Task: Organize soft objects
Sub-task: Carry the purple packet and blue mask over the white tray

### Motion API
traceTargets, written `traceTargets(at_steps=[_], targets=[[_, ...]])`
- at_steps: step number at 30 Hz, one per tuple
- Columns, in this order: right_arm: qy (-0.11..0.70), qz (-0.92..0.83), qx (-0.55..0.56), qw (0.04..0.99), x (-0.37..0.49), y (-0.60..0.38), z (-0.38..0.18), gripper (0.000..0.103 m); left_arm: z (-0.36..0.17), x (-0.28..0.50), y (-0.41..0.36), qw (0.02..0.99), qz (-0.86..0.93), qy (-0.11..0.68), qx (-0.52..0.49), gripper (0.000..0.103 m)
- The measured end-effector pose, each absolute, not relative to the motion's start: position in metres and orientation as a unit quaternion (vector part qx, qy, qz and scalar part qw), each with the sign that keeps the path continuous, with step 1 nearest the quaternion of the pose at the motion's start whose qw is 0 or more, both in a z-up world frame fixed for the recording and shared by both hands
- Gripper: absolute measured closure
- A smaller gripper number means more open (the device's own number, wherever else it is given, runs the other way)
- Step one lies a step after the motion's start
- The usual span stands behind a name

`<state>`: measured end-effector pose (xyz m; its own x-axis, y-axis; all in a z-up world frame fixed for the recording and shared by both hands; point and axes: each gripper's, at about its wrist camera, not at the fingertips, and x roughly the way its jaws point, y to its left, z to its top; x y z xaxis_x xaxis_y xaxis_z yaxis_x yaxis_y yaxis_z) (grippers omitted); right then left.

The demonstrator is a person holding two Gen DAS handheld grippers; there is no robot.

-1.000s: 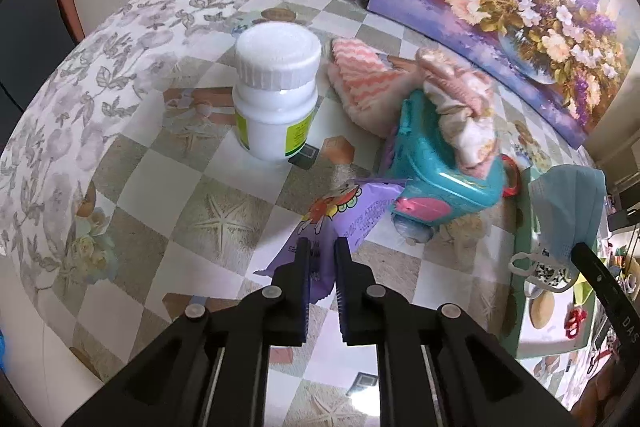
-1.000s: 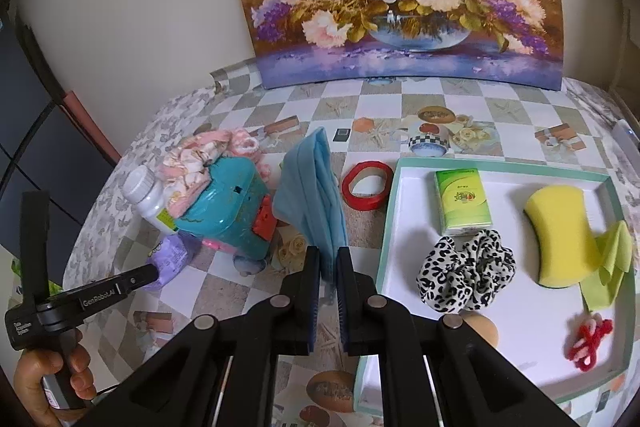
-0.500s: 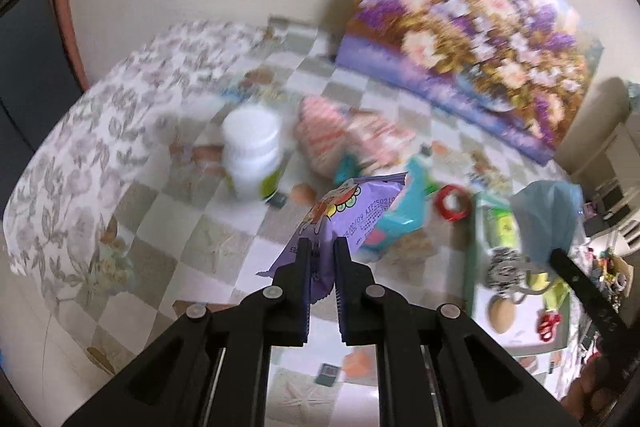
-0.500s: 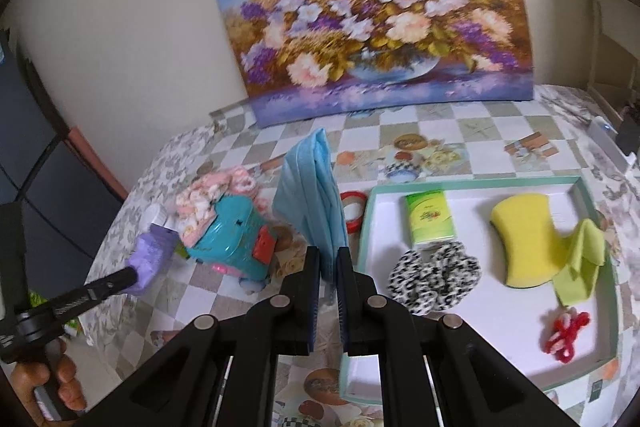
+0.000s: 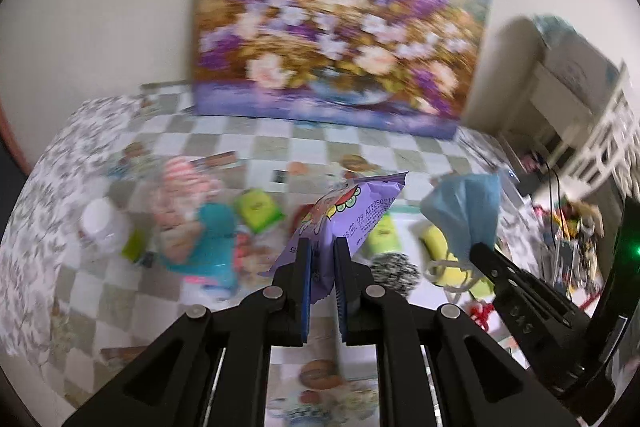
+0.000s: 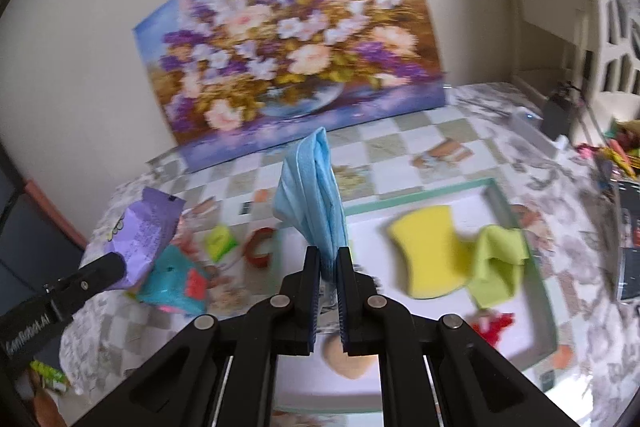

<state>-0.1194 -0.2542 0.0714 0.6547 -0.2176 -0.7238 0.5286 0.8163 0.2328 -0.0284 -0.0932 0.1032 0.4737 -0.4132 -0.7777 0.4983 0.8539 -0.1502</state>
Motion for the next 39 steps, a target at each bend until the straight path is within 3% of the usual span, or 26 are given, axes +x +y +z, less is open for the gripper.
traceTargets(at_steps=[11, 39], targets=[[0.39, -0.268, 0.261, 0.842, -0.147, -0.305, 0.053, 0.094, 0.057, -0.054, -0.162, 0.812, -0.325, 0.474, 0.1, 0.092], [0.496, -0.319, 0.313, 0.744, -0.162, -0.342, -0.011, 0.091, -0.014, -0.069, -0.215, 0.763, -0.34, 0.522, 0.171, 0.09]])
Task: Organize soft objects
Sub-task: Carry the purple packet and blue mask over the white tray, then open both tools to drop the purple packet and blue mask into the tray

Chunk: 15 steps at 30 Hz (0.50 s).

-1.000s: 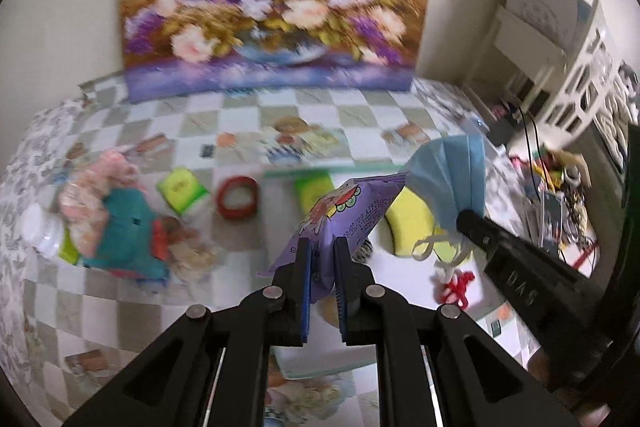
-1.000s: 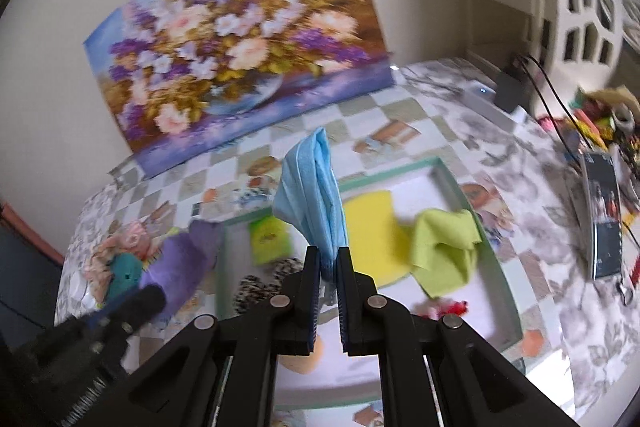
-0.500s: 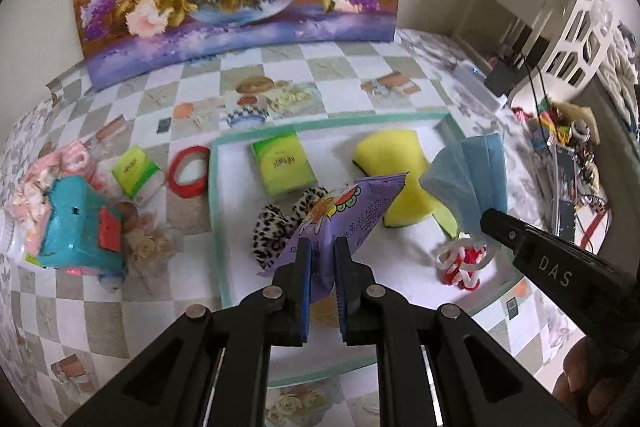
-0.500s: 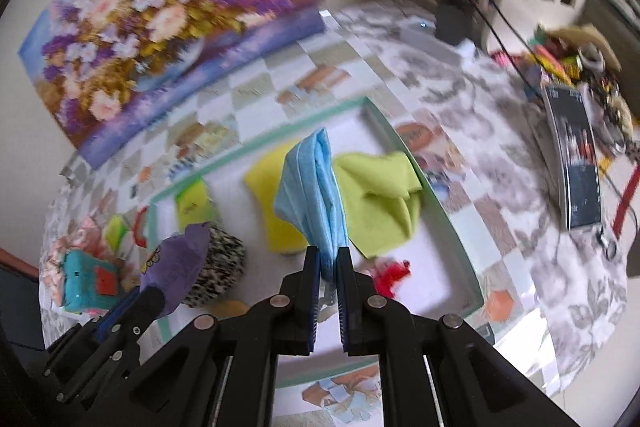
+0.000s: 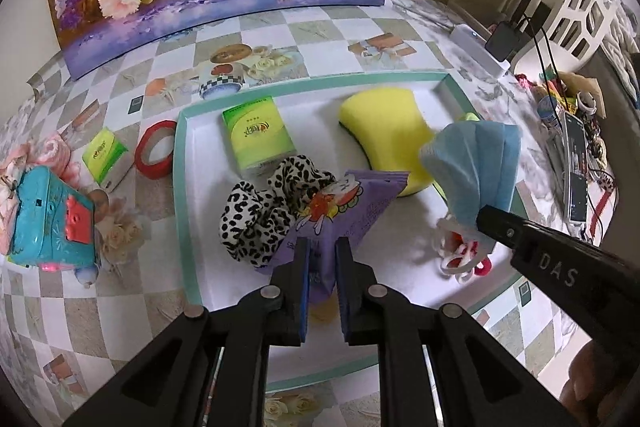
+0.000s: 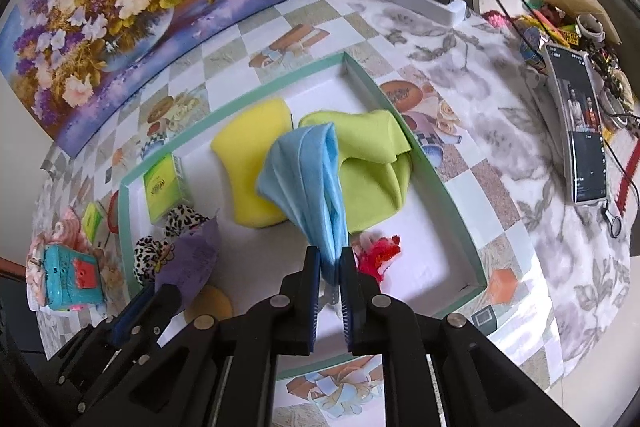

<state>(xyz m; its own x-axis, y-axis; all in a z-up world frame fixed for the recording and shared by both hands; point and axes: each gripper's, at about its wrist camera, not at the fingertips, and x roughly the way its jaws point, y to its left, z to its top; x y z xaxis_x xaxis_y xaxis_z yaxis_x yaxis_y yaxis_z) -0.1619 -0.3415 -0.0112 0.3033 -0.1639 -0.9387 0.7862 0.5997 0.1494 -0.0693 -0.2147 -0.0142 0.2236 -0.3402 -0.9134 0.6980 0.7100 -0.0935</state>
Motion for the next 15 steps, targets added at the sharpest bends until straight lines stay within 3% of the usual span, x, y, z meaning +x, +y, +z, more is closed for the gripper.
traceTargets(at_steps=[11, 15], targets=[[0.509, -0.318, 0.328, 0.729, -0.161, -0.345, -0.023, 0.09, -0.03, -0.072, -0.219, 0.741, -0.337, 0.55, 0.188, 0.081], [0.505, -0.32, 0.326, 0.732, -0.161, -0.345, -0.019, 0.079, -0.022, -0.069, -0.213, 0.744, -0.339, 0.552, 0.167, 0.074]])
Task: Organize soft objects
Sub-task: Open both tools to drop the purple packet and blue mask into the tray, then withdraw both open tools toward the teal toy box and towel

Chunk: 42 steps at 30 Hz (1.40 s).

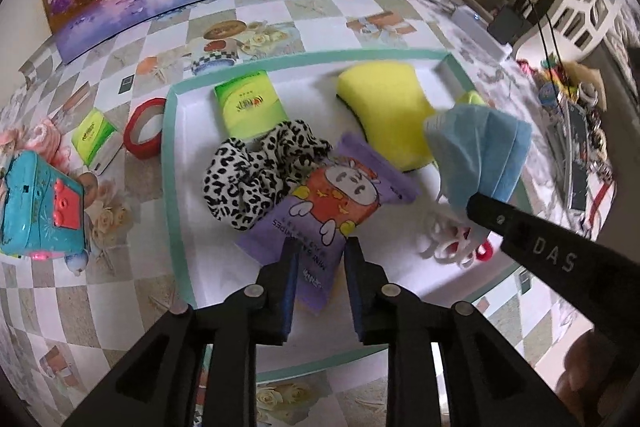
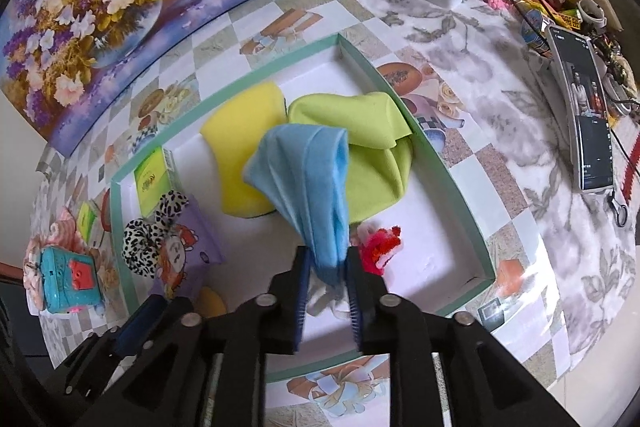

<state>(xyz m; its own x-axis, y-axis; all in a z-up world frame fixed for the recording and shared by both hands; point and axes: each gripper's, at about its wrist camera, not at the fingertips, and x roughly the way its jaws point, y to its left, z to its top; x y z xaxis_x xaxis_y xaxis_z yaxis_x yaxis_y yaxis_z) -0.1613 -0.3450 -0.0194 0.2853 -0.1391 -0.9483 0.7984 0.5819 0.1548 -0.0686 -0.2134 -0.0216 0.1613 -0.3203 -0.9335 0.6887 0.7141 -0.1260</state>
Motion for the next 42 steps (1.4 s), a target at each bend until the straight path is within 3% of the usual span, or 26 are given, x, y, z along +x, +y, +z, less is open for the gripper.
traceTargets(at_steps=[4, 7, 8, 13, 17, 21, 25, 30, 33, 42], targets=[[0.495, -0.32, 0.32, 0.742, -0.161, -0.343, -0.012, 0.074, -0.009, -0.064, -0.205, 0.754, -0.339, 0.545, 0.141, 0.062], [0.488, -0.32, 0.316, 0.748, -0.16, -0.342, -0.006, 0.047, -0.003, -0.056, -0.197, 0.76, -0.331, 0.547, 0.118, 0.057], [0.484, -0.321, 0.313, 0.751, -0.159, -0.341, -0.004, 0.043, -0.001, -0.052, -0.192, 0.763, -0.324, 0.55, 0.105, 0.054], [0.486, -0.318, 0.291, 0.76, -0.152, -0.334, 0.0, 0.036, -0.001, -0.034, -0.173, 0.78, -0.273, 0.556, 0.086, 0.049], [0.498, -0.314, 0.265, 0.763, -0.145, -0.327, -0.002, 0.03, -0.01, -0.018, -0.156, 0.784, -0.227, 0.574, 0.067, 0.032], [0.502, -0.314, 0.244, 0.768, -0.14, -0.321, -0.002, 0.025, -0.015, -0.009, -0.144, 0.791, -0.193, 0.577, 0.057, 0.026], [0.505, -0.313, 0.229, 0.771, -0.136, -0.317, -0.001, 0.014, -0.015, -0.003, -0.133, 0.797, -0.173, 0.577, 0.045, 0.016], [0.507, -0.311, 0.215, 0.775, -0.133, -0.313, -0.001, 0.0, -0.016, 0.002, -0.126, 0.802, -0.162, 0.575, 0.033, 0.013], [0.506, -0.314, 0.208, 0.777, -0.132, -0.312, 0.0, 0.0, -0.015, 0.003, -0.122, 0.809, -0.15, 0.567, 0.031, 0.002], [0.504, -0.307, 0.212, 0.779, -0.13, -0.31, -0.001, 0.0, -0.012, 0.01, -0.111, 0.823, -0.129, 0.552, 0.029, 0.002]])
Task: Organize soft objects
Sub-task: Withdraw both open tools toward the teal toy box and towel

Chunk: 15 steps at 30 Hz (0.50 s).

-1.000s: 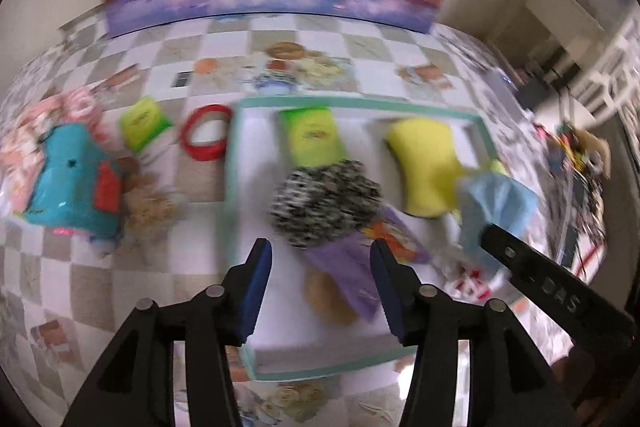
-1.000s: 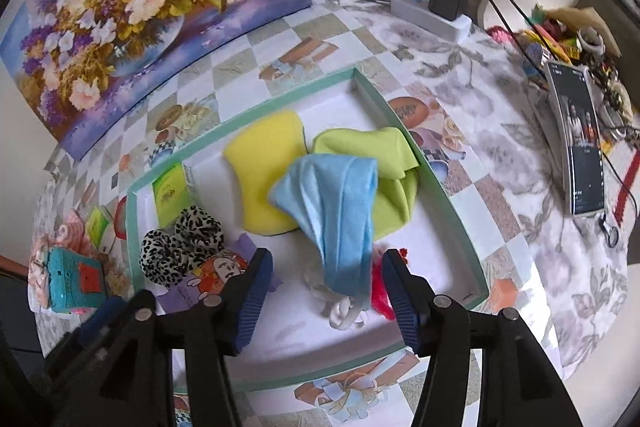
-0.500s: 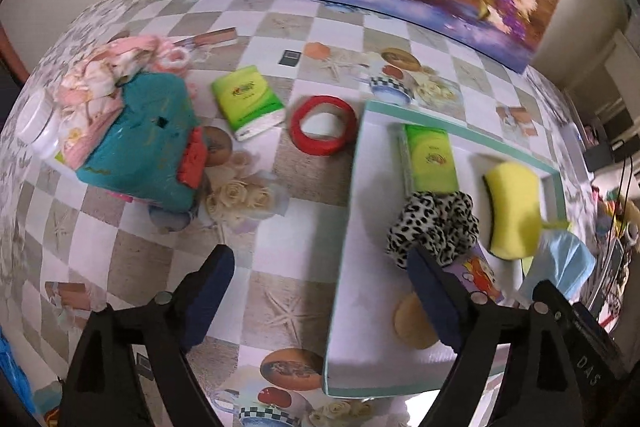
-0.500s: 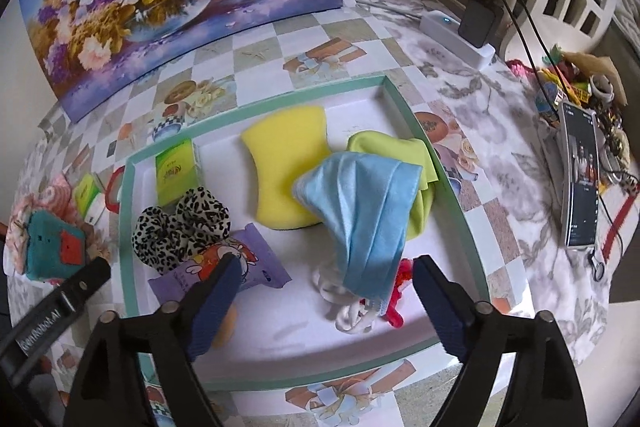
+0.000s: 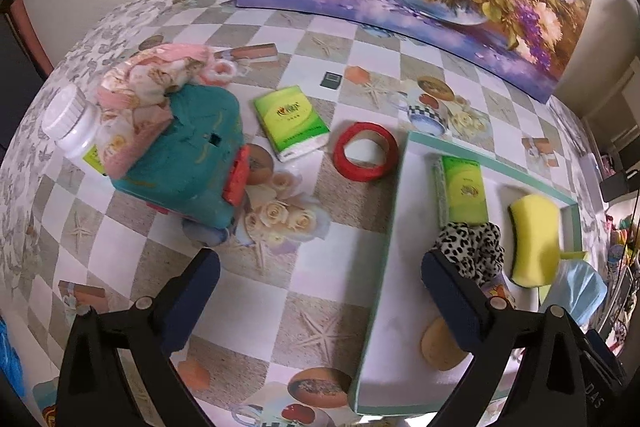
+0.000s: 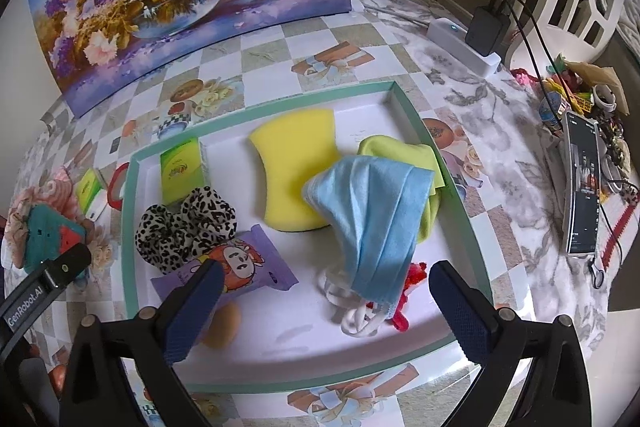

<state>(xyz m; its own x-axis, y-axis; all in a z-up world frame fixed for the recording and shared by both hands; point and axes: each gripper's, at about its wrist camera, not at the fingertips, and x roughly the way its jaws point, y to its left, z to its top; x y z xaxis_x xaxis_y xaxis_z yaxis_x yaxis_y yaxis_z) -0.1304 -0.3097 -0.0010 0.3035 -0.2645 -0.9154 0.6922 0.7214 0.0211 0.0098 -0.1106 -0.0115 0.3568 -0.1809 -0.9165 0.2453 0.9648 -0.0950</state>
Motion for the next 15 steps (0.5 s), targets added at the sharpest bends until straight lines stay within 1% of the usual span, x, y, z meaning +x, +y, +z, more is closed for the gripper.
traceTargets(at_steps=[8, 15], targets=[[0.499, -0.299, 0.219, 0.784, -0.129, -0.305, 0.002, 0.0, -0.001, 0.011, -0.106, 0.841, -0.127, 0.526, 0.025, 0.002], [0.484, -0.268, 0.229, 0.801, -0.122, -0.293, 0.01, 0.0, 0.012, 0.013, -0.104, 0.837, -0.156, 0.523, 0.015, 0.002]])
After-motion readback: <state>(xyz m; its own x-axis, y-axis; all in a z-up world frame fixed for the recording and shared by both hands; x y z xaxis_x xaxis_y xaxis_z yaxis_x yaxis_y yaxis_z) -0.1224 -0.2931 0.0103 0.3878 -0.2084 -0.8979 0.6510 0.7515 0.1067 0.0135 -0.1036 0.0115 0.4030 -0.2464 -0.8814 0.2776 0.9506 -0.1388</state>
